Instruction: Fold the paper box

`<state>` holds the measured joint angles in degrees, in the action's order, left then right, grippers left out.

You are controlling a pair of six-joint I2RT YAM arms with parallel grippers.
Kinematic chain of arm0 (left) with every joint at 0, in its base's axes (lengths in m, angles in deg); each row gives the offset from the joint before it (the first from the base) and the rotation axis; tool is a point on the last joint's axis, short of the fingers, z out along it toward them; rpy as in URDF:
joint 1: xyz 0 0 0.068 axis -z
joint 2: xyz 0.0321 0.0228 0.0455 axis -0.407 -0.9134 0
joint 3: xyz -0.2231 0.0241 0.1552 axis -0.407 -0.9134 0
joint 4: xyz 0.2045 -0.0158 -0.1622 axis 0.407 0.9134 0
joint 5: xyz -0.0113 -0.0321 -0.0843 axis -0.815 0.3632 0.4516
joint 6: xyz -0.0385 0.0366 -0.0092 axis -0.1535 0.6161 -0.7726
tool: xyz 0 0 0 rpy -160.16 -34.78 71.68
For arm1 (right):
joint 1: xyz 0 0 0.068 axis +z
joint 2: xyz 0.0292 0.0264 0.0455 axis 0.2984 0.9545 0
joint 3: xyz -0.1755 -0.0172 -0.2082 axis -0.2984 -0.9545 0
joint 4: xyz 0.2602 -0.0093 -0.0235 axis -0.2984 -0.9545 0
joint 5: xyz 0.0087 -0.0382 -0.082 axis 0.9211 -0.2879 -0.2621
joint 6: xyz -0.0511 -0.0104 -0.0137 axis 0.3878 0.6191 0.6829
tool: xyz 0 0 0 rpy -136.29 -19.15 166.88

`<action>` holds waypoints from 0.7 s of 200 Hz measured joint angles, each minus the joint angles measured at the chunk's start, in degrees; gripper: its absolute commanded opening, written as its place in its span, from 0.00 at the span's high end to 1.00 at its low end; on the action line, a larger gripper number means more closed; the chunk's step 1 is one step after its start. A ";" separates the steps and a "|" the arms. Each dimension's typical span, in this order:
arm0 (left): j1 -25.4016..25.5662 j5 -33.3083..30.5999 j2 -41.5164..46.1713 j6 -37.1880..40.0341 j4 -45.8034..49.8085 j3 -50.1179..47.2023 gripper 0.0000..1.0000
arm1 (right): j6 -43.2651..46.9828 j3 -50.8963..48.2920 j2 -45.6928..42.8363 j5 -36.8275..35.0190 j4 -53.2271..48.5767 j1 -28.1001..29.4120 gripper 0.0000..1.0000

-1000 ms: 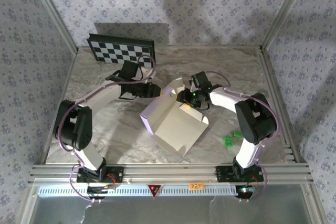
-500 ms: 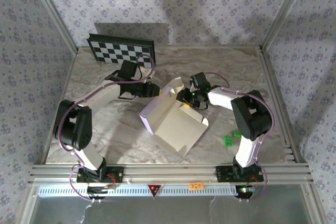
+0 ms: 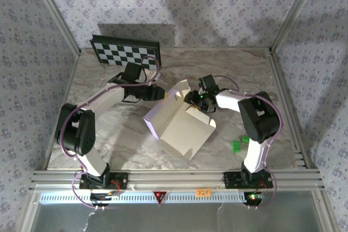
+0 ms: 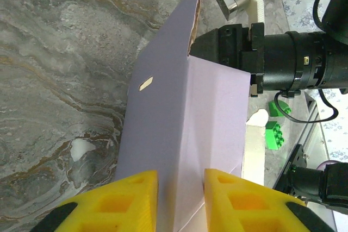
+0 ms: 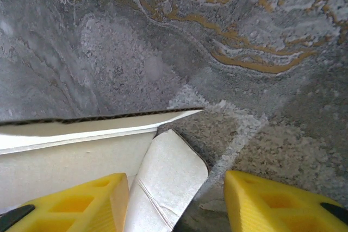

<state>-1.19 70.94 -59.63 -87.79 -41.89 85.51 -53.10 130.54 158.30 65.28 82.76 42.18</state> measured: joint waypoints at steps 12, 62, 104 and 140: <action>-0.20 -0.02 0.00 0.09 0.02 0.00 0.72 | -0.17 0.00 0.00 0.00 0.17 0.00 0.48; -0.24 0.00 0.00 0.09 0.02 0.00 0.72 | -1.05 0.44 0.70 1.55 0.20 -0.52 0.50; -0.24 0.00 0.00 0.09 0.00 -0.04 0.72 | -1.29 0.44 1.27 3.23 2.86 -0.96 0.52; -0.24 0.20 0.02 0.07 -0.02 -0.24 0.72 | -1.68 0.24 1.44 5.05 6.56 -1.40 0.54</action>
<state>-1.43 71.14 -59.61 -87.73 -41.91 85.27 -54.78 130.78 159.75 70.32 89.32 40.78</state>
